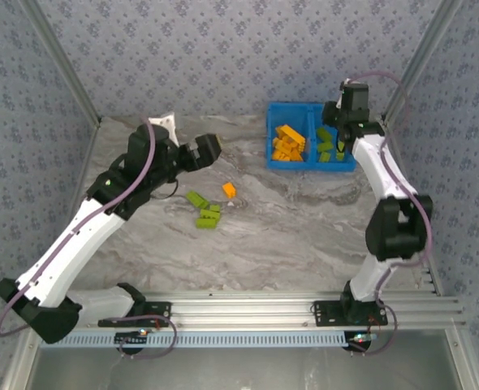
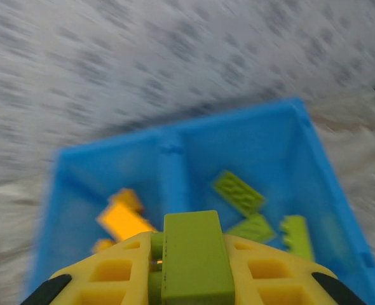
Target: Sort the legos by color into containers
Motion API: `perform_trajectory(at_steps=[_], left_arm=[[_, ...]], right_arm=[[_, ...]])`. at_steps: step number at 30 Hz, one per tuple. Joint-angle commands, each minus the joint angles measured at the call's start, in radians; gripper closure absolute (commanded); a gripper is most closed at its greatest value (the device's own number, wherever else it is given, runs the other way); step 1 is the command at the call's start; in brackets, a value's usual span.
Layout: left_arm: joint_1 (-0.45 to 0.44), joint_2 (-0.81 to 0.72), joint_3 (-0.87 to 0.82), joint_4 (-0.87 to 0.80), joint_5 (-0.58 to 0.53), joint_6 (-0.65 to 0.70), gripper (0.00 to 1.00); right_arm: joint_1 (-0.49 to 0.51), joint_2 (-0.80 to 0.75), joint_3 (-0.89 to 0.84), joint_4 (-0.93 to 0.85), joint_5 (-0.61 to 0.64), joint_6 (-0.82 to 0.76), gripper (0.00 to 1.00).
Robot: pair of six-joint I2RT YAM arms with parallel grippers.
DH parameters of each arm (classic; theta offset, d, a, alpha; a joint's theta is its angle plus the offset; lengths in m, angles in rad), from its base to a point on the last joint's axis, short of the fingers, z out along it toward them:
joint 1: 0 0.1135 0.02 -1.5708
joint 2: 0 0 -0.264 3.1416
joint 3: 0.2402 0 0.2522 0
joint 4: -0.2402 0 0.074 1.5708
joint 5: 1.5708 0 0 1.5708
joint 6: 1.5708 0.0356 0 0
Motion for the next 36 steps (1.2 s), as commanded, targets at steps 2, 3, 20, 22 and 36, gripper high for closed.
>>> perform_trajectory(at_steps=[2, 3, 20, 22, 36], left_arm=[[0.004, -0.054, -0.145, -0.160, -0.138, 0.086, 0.01], [0.004, -0.074, -0.173, -0.170, -0.146, 0.074, 0.01], [0.103, -0.216, -0.331, -0.193, -0.157, 0.051, 0.00], [0.116, -0.214, -0.335, -0.188, -0.145, 0.054, 0.00], [0.126, -0.281, -0.404, -0.189, -0.119, 0.111, 0.01]], right_arm=[[-0.013, 0.172, 0.176, -0.148, 0.179, 0.011, 0.97], [-0.018, 0.206, 0.208, -0.156, 0.183, 0.009, 0.94], [0.033, 0.179, 0.160, -0.168, 0.142, -0.134, 0.43], [0.096, 0.081, 0.047, -0.107, 0.173, -0.165, 0.43], [0.616, 0.101, -0.077, -0.145, -0.033, -0.187, 0.32]])
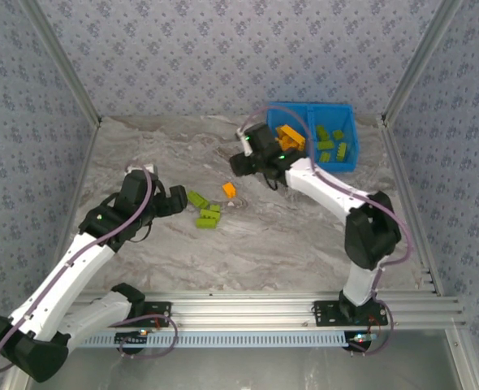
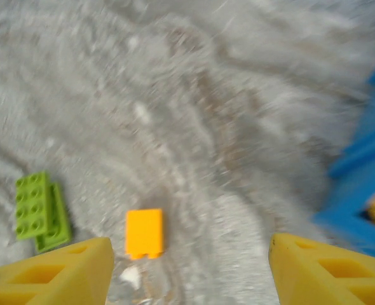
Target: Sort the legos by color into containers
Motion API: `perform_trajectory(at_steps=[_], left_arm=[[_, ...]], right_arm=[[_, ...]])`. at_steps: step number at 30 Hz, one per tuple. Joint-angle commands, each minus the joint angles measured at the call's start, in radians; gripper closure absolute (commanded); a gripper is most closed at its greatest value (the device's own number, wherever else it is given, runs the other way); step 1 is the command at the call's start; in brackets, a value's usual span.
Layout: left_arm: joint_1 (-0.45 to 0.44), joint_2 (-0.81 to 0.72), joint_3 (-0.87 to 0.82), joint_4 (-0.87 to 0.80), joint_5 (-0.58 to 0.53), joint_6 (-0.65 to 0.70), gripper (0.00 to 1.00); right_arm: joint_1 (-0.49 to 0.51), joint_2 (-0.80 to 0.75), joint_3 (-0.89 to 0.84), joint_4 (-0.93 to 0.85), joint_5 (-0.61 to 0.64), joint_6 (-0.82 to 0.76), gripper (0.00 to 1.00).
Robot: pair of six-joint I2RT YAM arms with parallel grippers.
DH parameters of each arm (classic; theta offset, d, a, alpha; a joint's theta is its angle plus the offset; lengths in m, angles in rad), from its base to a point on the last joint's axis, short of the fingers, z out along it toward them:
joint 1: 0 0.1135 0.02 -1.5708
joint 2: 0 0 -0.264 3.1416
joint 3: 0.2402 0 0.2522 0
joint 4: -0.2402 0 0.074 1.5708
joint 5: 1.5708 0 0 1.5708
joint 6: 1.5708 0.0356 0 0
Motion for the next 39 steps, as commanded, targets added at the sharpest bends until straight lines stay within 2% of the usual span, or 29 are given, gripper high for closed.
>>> perform_trajectory(at_steps=[1, 6, 10, 13, 16, 17, 18, 22, 27, 29, 33, 37, 39], left_arm=[[0.004, -0.041, -0.023, -0.012, 0.006, 0.020, 0.01], [0.004, -0.067, -0.058, -0.001, 0.011, -0.009, 0.01], [0.004, -0.081, -0.079, 0.001, 0.009, -0.026, 0.01], [0.004, -0.082, -0.085, 0.005, 0.010, -0.036, 0.00], [0.005, -0.078, -0.086, 0.005, 0.008, -0.042, 0.01], [0.005, -0.077, -0.087, 0.005, 0.006, -0.042, 0.01], [0.005, -0.076, -0.086, 0.005, 0.002, -0.044, 0.01], [0.006, -0.075, -0.089, 0.011, 0.002, -0.044, 0.01], [0.005, -0.076, -0.095, 0.017, 0.008, -0.048, 0.01], [0.006, -0.074, -0.100, 0.020, 0.012, -0.048, 0.01], [0.007, -0.076, -0.107, 0.017, 0.013, -0.050, 0.01], [0.005, -0.077, -0.118, 0.020, 0.011, -0.057, 0.01], [0.007, -0.076, -0.121, 0.024, 0.014, -0.058, 0.01]], right_arm=[[0.017, 0.126, 0.056, -0.075, -0.018, -0.020, 0.31], [0.019, 0.305, 0.190, -0.160, -0.050, -0.019, 0.30], [0.025, 0.378, 0.244, -0.177, -0.090, -0.015, 0.31], [0.024, 0.407, 0.282, -0.205, -0.099, -0.013, 0.39], [0.018, 0.395, 0.293, -0.215, -0.116, -0.010, 0.58], [0.016, 0.382, 0.291, -0.212, -0.125, -0.010, 0.60], [0.013, 0.371, 0.287, -0.210, -0.133, -0.009, 0.58], [0.016, 0.353, 0.279, -0.212, -0.142, -0.029, 0.32], [0.016, 0.420, 0.314, -0.225, -0.071, -0.113, 0.22], [0.011, 0.462, 0.358, -0.274, -0.079, -0.146, 0.22], [0.004, 0.508, 0.416, -0.299, -0.102, -0.162, 0.35], [0.000, 0.479, 0.426, -0.310, -0.085, -0.149, 0.64], [0.001, 0.419, 0.389, -0.287, -0.059, -0.134, 0.75]])
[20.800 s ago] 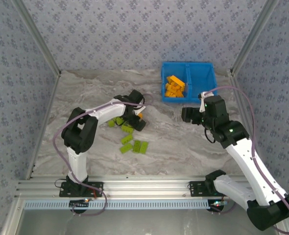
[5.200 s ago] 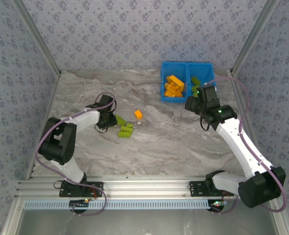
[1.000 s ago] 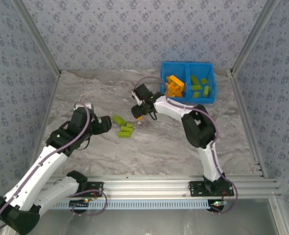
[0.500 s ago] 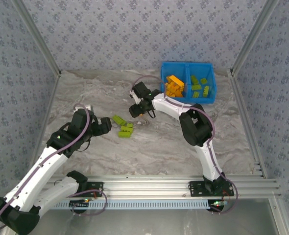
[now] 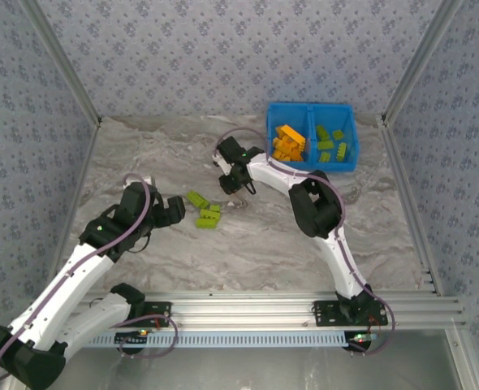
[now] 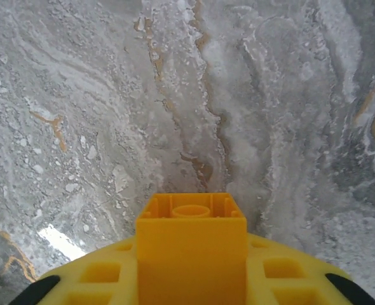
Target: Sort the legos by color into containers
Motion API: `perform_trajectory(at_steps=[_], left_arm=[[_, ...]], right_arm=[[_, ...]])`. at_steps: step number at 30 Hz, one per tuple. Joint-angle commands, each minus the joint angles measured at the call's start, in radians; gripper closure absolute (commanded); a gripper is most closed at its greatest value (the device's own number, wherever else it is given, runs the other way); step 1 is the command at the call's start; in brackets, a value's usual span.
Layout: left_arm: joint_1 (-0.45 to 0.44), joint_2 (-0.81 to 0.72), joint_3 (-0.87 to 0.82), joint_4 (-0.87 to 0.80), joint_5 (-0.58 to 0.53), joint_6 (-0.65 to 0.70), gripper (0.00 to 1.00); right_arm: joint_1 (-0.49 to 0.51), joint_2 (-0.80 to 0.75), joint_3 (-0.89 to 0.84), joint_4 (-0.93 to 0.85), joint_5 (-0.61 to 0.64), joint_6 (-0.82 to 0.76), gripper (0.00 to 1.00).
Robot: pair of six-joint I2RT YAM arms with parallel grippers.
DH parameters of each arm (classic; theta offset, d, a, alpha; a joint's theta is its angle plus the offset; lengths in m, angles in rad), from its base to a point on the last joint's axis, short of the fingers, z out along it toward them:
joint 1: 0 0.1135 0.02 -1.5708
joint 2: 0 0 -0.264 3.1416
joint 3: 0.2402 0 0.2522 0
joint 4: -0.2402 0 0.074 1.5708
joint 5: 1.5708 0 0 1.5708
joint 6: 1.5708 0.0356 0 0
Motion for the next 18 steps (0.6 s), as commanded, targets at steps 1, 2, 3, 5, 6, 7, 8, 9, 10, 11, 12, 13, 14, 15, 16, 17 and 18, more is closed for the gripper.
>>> perform_trajectory(at_steps=[1, 2, 3, 5, 6, 7, 8, 9, 10, 11, 12, 13, 14, 15, 16, 17, 18], left_arm=[[0.006, -0.006, -0.008, 0.017, 0.004, -0.013, 0.01], [0.006, -0.006, -0.009, 0.019, 0.007, -0.012, 0.01], [0.005, -0.007, -0.010, 0.023, 0.010, -0.008, 0.01], [0.005, -0.006, -0.013, 0.033, 0.019, -0.001, 0.01], [0.006, -0.004, -0.011, 0.037, 0.026, 0.000, 0.01], [0.006, -0.001, -0.010, 0.039, 0.031, 0.003, 0.01], [0.006, 0.002, -0.008, 0.040, 0.036, 0.002, 0.01], [0.005, 0.004, -0.006, 0.041, 0.041, 0.001, 0.01], [0.006, 0.005, -0.004, 0.041, 0.046, 0.000, 0.00], [0.005, 0.007, -0.004, 0.040, 0.051, 0.000, 0.01], [0.005, 0.006, -0.004, 0.040, 0.052, -0.003, 0.00], [0.006, 0.005, -0.006, 0.040, 0.054, -0.004, 0.01], [0.006, 0.005, -0.006, 0.038, 0.055, -0.006, 0.01], [0.007, 0.003, -0.008, 0.037, 0.056, -0.008, 0.01], [0.006, 0.003, -0.009, 0.037, 0.057, -0.011, 0.01], [0.007, 0.005, -0.011, 0.037, 0.057, -0.015, 0.01], [0.007, 0.010, -0.011, 0.040, 0.059, -0.020, 0.01]], right_arm=[[-0.007, -0.118, -0.032, 0.017, 0.056, 0.015, 0.76], [-0.009, -0.162, -0.078, 0.056, 0.087, 0.029, 0.76], [-0.015, -0.220, -0.130, 0.118, 0.133, 0.055, 0.77], [-0.043, -0.307, -0.209, 0.199, 0.237, 0.119, 0.77], [-0.067, -0.339, -0.236, 0.228, 0.296, 0.159, 0.76], [-0.096, -0.361, -0.255, 0.248, 0.340, 0.197, 0.76], [-0.123, -0.368, -0.258, 0.252, 0.375, 0.219, 0.74], [-0.157, -0.362, -0.246, 0.242, 0.407, 0.252, 0.73], [-0.193, -0.348, -0.228, 0.227, 0.423, 0.274, 0.73], [-0.222, -0.327, -0.203, 0.207, 0.432, 0.291, 0.73], [-0.252, -0.303, -0.174, 0.186, 0.438, 0.316, 0.73], [-0.283, -0.276, -0.148, 0.177, 0.430, 0.325, 0.72], [-0.303, -0.252, -0.122, 0.165, 0.421, 0.336, 0.71], [-0.327, -0.222, -0.088, 0.152, 0.401, 0.343, 0.71], [-0.346, -0.194, -0.052, 0.144, 0.378, 0.343, 0.69], [-0.360, -0.166, -0.019, 0.129, 0.355, 0.343, 0.67], [-0.374, -0.137, 0.032, 0.104, 0.329, 0.338, 0.63]])
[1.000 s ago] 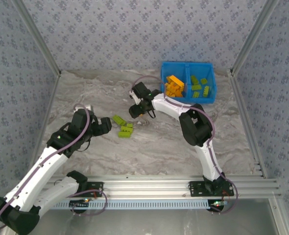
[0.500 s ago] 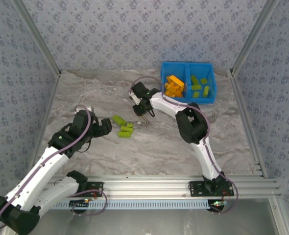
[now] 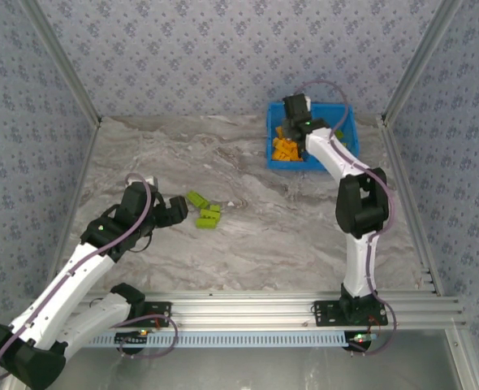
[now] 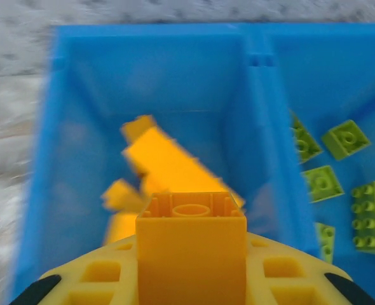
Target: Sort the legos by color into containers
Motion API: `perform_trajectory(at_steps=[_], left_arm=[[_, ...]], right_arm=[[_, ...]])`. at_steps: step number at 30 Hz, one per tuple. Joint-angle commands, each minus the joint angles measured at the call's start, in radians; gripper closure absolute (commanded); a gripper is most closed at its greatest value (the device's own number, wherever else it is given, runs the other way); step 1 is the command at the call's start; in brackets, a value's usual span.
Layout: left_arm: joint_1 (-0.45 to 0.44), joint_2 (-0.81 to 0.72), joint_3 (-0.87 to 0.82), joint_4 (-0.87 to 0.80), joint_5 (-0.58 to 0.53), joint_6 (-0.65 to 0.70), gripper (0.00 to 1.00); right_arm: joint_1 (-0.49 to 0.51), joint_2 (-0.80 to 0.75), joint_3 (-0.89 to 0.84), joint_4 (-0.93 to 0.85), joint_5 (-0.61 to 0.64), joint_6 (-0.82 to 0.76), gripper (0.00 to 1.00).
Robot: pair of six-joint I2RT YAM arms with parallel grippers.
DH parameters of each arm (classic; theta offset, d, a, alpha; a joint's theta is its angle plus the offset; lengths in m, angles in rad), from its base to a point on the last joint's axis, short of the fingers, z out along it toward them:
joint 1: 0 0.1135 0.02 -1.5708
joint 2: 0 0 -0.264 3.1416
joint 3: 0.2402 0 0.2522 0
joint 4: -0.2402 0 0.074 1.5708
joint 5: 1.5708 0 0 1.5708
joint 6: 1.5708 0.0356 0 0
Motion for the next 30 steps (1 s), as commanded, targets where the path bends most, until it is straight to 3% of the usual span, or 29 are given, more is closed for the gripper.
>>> perform_trajectory(at_steps=[1, 3, 6, 10, 19, 27, 30], left_arm=[[0.010, 0.016, -0.001, 0.014, 0.017, -0.026, 0.01], [0.026, 0.052, 0.011, 0.010, 0.028, -0.047, 0.00], [0.060, 0.146, 0.042, 0.020, 0.075, -0.077, 0.00], [0.086, 0.312, 0.095, 0.098, 0.126, -0.085, 0.01], [0.131, 0.716, 0.291, 0.188, 0.147, -0.096, 0.01], [0.149, 0.933, 0.357, 0.229, 0.217, -0.136, 0.12], [0.149, 0.962, 0.348, 0.251, 0.232, -0.144, 0.23]], right_arm=[[-0.012, 0.106, 0.125, -0.106, -0.047, 0.039, 0.56], [-0.013, 0.124, 0.188, -0.140, -0.051, 0.013, 0.41], [0.001, 0.088, 0.207, -0.142, -0.049, -0.034, 0.35], [0.030, -0.044, 0.104, -0.116, -0.062, -0.047, 0.35], [0.186, -0.507, -0.389, -0.013, -0.064, -0.008, 0.33], [0.262, -0.746, -0.567, -0.100, -0.033, 0.040, 0.28], [0.277, -0.787, -0.590, -0.119, -0.032, 0.054, 0.27]])
